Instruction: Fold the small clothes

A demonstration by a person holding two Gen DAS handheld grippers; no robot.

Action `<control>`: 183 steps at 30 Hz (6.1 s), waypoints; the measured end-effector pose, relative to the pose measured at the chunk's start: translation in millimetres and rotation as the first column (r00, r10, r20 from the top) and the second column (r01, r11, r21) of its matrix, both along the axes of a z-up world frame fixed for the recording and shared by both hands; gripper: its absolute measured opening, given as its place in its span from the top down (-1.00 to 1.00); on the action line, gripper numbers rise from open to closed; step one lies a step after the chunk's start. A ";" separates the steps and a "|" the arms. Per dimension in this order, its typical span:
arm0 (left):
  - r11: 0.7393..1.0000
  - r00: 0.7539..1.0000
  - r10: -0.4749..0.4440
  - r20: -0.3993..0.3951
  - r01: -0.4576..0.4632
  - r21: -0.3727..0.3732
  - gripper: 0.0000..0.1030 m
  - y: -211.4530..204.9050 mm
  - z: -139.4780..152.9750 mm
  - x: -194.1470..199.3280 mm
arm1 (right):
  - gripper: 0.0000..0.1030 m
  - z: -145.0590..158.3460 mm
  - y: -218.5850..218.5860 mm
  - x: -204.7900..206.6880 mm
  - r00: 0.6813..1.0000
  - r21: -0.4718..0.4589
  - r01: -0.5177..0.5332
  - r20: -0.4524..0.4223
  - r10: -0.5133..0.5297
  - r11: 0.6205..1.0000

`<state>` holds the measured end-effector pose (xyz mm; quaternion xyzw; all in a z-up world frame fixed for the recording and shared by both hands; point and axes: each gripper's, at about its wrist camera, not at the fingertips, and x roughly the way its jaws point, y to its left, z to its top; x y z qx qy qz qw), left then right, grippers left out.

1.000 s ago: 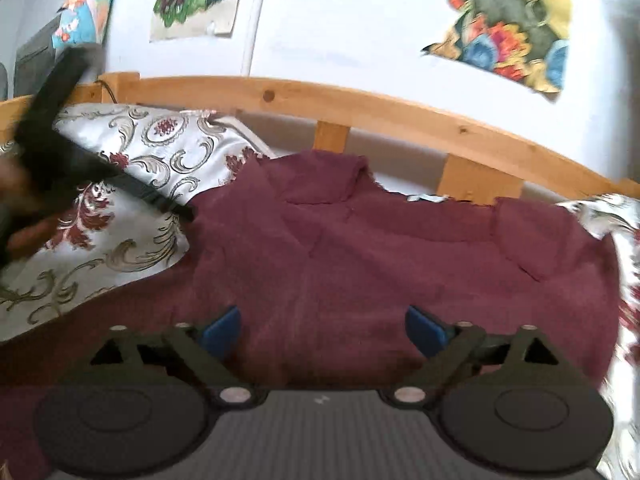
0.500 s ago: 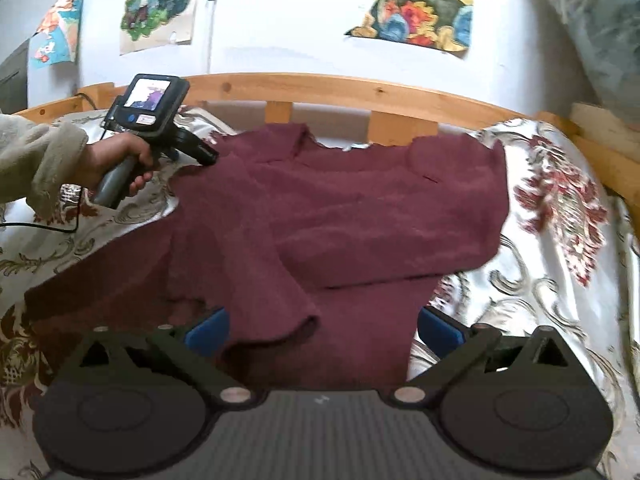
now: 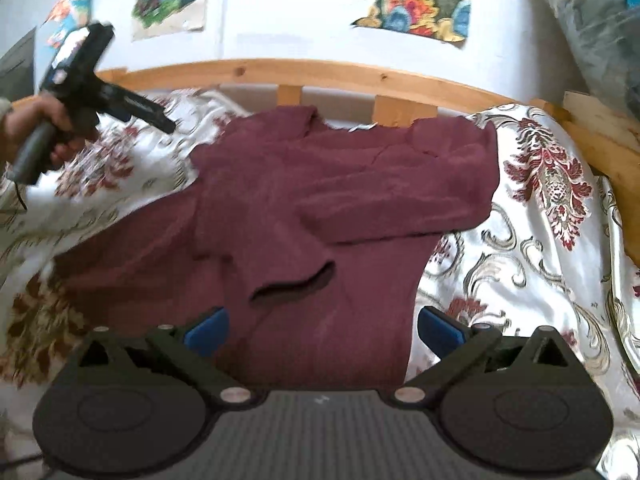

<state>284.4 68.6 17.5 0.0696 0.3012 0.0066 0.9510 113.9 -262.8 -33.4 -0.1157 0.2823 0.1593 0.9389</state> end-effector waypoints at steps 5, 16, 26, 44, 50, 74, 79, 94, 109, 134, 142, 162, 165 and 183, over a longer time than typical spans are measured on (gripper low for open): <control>0.990 0.988 -0.141 -0.071 0.141 -0.004 -0.99 -10.7 -6.7 -76.3 | -1.00 -5.9 1.2 -28.2 0.998 -0.084 -0.043 -0.058 0.038 0.996; 0.911 0.919 -0.359 -0.161 0.383 0.152 -0.99 -42.2 -78.3 -161.5 | -1.00 -34.0 16.8 -72.3 0.995 -0.350 -0.058 -0.093 0.027 0.935; 0.820 0.898 -0.417 -0.141 0.439 0.368 -0.99 -62.9 -114.6 -170.2 | -1.00 -46.8 13.8 -61.1 0.998 -0.459 -0.009 -0.057 -0.020 0.889; 0.713 0.916 -0.400 -0.042 0.340 0.613 -0.19 -65.1 -126.9 -174.3 | -1.00 -53.3 21.8 -64.1 0.991 -0.593 0.032 0.121 0.049 0.805; 0.741 0.920 -0.389 -0.047 0.343 0.578 0.55 -61.3 -124.6 -168.7 | -0.58 -58.2 26.5 -61.1 0.984 -0.644 -0.041 0.108 0.143 0.764; 0.864 0.950 -0.313 0.025 0.273 0.423 0.89 -52.1 -84.8 -170.4 | 0.85 -67.4 26.1 -67.6 0.981 -0.651 -0.057 0.103 0.162 0.757; 0.913 0.953 -0.301 -0.021 0.295 0.281 0.90 -45.7 -57.6 -179.4 | 0.86 -35.1 19.0 -89.9 0.970 -0.570 -0.021 0.186 0.154 0.821; 0.945 0.944 -0.328 -0.031 0.328 -0.004 0.91 -8.5 54.7 -282.7 | 0.87 101.5 -11.3 -175.0 0.992 -0.319 -0.051 0.093 0.084 0.946; 0.965 0.973 -0.230 -0.036 0.223 -0.134 0.90 -11.4 79.2 -178.1 | 0.86 133.4 -30.8 -78.3 0.995 -0.137 0.072 0.084 -0.061 0.988; 0.990 0.913 -0.019 -0.408 -0.040 -0.135 0.74 -28.0 -45.6 50.2 | 0.77 26.7 -66.2 160.2 0.955 0.049 0.180 -0.250 -0.162 0.983; 0.972 0.932 0.050 -0.359 -0.128 -0.195 -0.40 -2.4 -27.4 47.5 | 0.76 19.4 -75.4 165.9 0.937 0.144 0.255 -0.280 -0.208 0.956; 0.982 0.949 -0.006 -0.316 -0.054 -0.180 -0.98 -0.4 -15.3 -112.5 | 0.59 32.6 -94.3 135.8 0.920 0.143 0.363 -0.209 -0.330 0.921; 0.979 0.967 0.002 -0.255 -0.055 -0.198 -0.98 1.8 -24.6 -126.2 | -0.11 36.2 -90.9 114.3 0.927 0.158 0.355 -0.185 -0.326 0.921; 0.946 0.974 0.088 -0.210 -0.148 -0.290 -0.98 35.1 -68.3 -114.5 | 0.92 -0.2 -64.6 37.0 0.918 0.228 0.391 -0.165 -0.360 0.892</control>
